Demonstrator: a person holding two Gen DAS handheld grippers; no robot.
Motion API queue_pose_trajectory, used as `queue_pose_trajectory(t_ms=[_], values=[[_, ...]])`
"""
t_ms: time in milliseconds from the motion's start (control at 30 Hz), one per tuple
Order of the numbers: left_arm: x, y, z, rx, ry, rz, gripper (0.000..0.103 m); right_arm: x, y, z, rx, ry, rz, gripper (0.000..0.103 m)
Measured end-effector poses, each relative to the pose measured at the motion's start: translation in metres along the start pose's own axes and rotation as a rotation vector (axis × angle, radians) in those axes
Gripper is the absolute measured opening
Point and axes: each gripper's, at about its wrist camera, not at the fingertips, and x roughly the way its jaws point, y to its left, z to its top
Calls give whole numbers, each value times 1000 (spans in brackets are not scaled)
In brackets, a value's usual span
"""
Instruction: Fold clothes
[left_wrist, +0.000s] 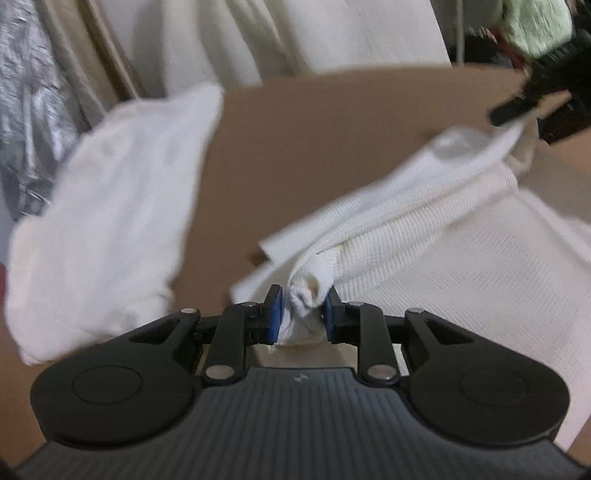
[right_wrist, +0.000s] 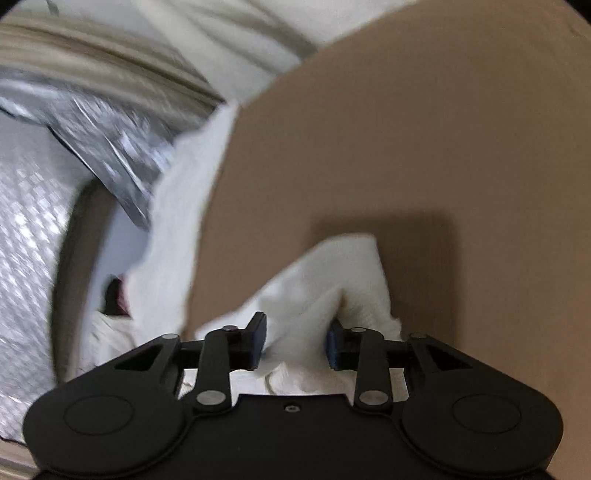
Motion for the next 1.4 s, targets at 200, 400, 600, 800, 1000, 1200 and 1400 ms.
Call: queue_pose_trajectory(t_ms=[200, 400, 600, 800, 1000, 1200, 1400], values=[[-5, 25, -9, -83, -111, -37, 33, -47, 1, -4, -195, -151, -20, 48], [-10, 30, -16, -40, -124, -132, 43, -40, 17, -45, -525, -116, -102, 48], [-9, 28, -24, 66, -94, -216, 64, -14, 40, -75, -880, 4, -270, 58], [18, 31, -20, 16, -106, 2, 67, 12, 40, -57, -924, -16, -328, 67], [21, 67, -14, -275, -148, 65, 65, 30, 37, -24, -744, -100, -320, 62], [18, 73, -32, -336, 5, -94, 65, 29, 33, -12, -564, -100, -300, 42], [-11, 47, -44, -267, 73, -66, 66, -24, 13, -40, -343, -151, -178, 51]])
